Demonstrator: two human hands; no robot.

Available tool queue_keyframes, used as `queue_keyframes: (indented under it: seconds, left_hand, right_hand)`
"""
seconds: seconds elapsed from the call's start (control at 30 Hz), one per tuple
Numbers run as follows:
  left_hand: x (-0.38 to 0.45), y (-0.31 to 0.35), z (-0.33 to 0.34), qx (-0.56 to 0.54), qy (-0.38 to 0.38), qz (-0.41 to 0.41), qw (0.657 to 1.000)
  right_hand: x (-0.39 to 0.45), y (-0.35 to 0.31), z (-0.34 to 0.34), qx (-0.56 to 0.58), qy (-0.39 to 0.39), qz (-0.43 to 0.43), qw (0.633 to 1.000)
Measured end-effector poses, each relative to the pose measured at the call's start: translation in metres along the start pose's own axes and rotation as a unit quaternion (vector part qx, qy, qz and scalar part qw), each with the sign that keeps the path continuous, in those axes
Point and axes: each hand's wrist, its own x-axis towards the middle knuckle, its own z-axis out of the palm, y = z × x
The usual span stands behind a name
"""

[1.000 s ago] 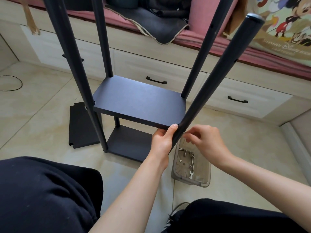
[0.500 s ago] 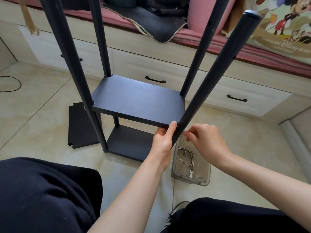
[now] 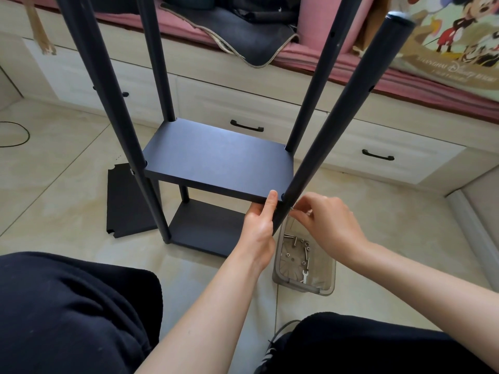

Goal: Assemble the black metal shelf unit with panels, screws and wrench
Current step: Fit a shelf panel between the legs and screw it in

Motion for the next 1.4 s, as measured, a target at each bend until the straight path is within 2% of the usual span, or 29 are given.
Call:
queue_keyframes:
  seconds: [0.13,0.23,0.37,0.73,0.87,1.03,1.2,1.4]
  left_hand:
    - [-0.001,0.000,-0.015,0.097,-0.049,0.009,0.994]
    - [-0.001,0.002,-0.020,0.117,-0.046,0.033,0.992]
    - [-0.001,0.001,-0.018,0.109,-0.038,0.049,0.992]
    - [-0.005,0.002,-0.016,0.080,-0.052,0.019,0.995]
    - [-0.004,0.001,-0.016,0.051,-0.067,0.026,0.996]
    - [-0.006,0.000,-0.016,0.042,-0.079,0.028,0.996]
    - [-0.004,0.000,-0.016,0.048,-0.078,0.023,0.996]
    - [-0.003,-0.002,-0.016,0.047,-0.069,0.021,0.996]
  right_hand:
    - [0.001,0.003,0.000,0.095,0.013,-0.045,0.994]
    - [0.003,0.007,0.004,0.127,0.006,-0.047,0.991]
    - [0.007,0.010,0.007,0.140,-0.003,-0.050,0.989]
    - [0.007,0.016,0.004,0.187,-0.011,-0.056,0.981]
    - [0.008,0.015,0.004,0.196,-0.017,-0.018,0.980]
    - [0.010,0.010,0.005,0.282,0.009,0.032,0.959]
    - [0.011,0.008,0.003,0.241,-0.015,0.037,0.970]
    - [0.007,0.011,-0.003,0.186,-0.026,-0.030,0.982]
